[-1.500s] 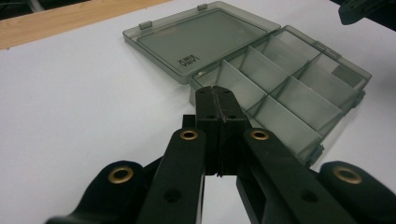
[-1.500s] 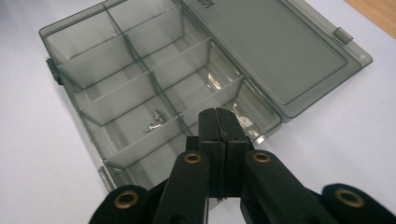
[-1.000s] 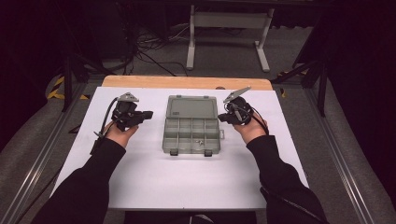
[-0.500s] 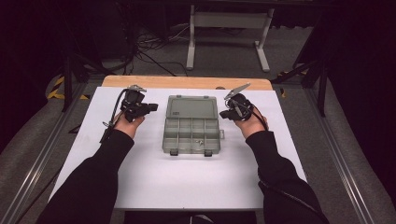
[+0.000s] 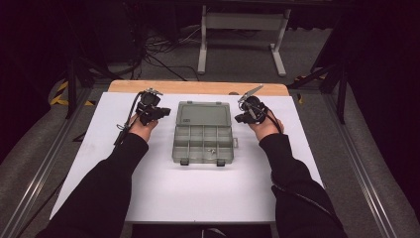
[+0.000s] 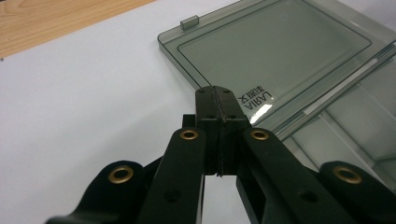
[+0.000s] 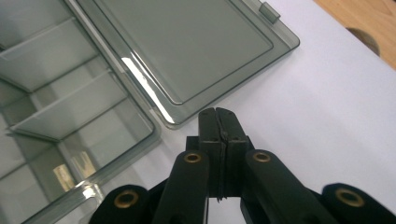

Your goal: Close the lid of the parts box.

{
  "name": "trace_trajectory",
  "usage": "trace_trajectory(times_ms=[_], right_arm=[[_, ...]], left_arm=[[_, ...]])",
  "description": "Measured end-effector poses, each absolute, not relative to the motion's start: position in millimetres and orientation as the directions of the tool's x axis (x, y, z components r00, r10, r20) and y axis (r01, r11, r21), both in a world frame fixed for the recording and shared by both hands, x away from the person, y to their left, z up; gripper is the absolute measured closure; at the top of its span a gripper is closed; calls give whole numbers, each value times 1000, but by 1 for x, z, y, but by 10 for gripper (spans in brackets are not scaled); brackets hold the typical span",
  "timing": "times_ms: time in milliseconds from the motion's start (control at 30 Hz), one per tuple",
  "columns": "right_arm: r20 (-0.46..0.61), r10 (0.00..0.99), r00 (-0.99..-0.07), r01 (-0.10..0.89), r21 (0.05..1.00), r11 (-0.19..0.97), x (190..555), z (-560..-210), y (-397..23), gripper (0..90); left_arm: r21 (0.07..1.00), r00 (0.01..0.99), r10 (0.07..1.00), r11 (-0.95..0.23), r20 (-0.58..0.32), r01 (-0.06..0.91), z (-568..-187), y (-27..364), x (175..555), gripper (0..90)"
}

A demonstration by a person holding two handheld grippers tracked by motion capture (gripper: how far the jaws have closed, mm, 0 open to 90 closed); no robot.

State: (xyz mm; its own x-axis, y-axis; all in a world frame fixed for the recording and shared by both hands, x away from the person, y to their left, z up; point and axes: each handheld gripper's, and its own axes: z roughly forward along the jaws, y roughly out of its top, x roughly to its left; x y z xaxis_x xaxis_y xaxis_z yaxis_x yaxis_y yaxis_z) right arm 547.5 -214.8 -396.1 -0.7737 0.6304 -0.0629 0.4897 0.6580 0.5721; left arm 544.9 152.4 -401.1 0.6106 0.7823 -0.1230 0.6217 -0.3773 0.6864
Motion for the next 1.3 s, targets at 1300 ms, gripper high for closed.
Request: trace_trajectory(times_ms=[1300], right_arm=[[-26, 605, -796, 505, 522, 687, 562, -430, -206, 900]], left_arm=[[598, 615, 768, -410, -180, 688, -443, 145, 571, 898]])
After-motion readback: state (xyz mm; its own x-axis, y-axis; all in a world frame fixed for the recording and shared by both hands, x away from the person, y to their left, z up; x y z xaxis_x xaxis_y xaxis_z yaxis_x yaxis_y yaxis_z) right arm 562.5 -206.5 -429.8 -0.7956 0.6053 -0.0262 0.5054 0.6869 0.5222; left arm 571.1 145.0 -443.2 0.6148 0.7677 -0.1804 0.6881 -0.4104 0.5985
